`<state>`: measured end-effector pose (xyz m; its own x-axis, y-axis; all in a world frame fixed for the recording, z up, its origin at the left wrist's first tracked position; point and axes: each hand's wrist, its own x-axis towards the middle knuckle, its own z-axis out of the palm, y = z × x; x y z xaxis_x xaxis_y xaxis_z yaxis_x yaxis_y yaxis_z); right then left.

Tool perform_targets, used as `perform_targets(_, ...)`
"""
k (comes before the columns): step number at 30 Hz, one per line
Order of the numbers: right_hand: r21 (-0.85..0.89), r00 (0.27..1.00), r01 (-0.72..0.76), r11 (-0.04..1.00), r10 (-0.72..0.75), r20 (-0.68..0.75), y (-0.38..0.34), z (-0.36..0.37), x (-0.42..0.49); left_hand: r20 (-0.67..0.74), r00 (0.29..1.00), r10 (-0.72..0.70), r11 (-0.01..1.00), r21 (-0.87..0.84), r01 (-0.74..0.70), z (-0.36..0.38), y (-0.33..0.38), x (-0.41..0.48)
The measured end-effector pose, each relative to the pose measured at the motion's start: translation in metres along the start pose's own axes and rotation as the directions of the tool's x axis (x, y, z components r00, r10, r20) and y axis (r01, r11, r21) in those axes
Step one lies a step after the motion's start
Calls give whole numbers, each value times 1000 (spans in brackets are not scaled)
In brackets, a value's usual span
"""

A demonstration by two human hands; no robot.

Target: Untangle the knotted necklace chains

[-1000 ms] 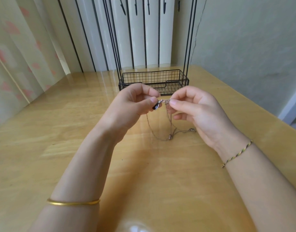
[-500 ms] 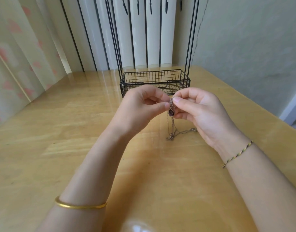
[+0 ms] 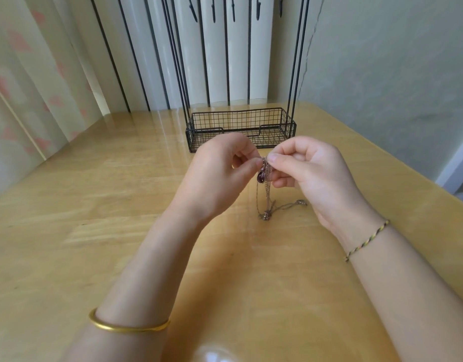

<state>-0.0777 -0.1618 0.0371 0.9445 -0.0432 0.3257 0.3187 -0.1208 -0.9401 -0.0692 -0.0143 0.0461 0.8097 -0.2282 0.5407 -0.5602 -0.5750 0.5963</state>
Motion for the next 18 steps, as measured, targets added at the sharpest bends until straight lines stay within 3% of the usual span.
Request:
perform_targets(10,175,985,-174,969,172,26,-3,1,1,-58,995,84,991,105,-77,2,1,2)
perform_targets(14,112,989,-145,983,145,14,-1,1,2,-4,1000,-28,997,-70,27,2,2,1)
perform_targets(18,-152,1000,-28,988,29,3,0,1,2,106,969,-225,901,-356,249,0,-2,1)
